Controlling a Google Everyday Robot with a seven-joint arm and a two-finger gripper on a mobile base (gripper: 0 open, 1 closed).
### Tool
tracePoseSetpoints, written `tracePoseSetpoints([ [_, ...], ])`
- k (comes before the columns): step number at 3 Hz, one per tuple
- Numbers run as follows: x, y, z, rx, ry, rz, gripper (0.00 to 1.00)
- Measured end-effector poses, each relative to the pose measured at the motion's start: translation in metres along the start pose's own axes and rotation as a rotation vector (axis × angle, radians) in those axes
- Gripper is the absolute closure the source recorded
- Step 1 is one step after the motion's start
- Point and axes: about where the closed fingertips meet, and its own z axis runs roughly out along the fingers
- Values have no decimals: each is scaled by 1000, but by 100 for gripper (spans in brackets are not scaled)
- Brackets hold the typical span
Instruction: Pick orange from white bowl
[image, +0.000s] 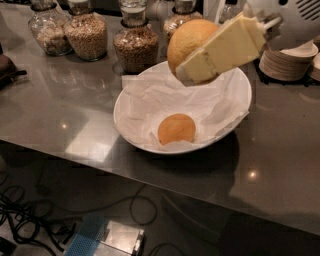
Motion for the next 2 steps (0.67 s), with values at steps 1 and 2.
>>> tracePoseSetpoints([
  [1, 17, 53, -7, -47, 6, -151, 100],
  [2, 38, 83, -5, -36, -25, -238, 100],
])
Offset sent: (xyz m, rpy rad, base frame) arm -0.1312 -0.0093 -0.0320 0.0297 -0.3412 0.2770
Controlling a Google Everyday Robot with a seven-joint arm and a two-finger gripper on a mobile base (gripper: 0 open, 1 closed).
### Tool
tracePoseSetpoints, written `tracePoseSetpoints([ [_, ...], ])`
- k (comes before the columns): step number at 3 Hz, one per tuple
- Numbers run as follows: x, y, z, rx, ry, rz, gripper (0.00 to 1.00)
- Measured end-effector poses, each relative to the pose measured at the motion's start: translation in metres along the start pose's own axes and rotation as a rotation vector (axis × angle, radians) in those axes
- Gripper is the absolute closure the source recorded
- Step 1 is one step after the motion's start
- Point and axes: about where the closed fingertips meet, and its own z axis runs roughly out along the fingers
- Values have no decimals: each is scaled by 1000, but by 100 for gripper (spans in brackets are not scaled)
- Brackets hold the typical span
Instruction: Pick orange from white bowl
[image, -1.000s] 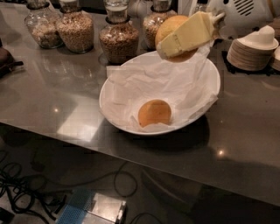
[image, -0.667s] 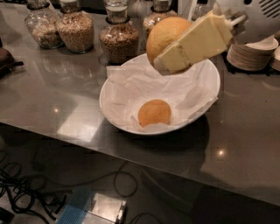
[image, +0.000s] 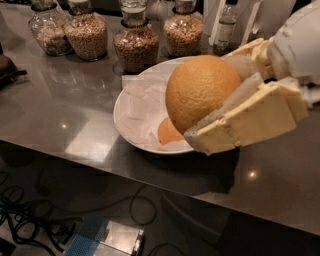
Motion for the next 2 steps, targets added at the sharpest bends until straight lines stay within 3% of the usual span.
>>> tracePoseSetpoints([
  [1, 5, 2, -6, 27, 4, -62, 100],
  [2, 2, 3, -5, 29, 6, -67, 100],
])
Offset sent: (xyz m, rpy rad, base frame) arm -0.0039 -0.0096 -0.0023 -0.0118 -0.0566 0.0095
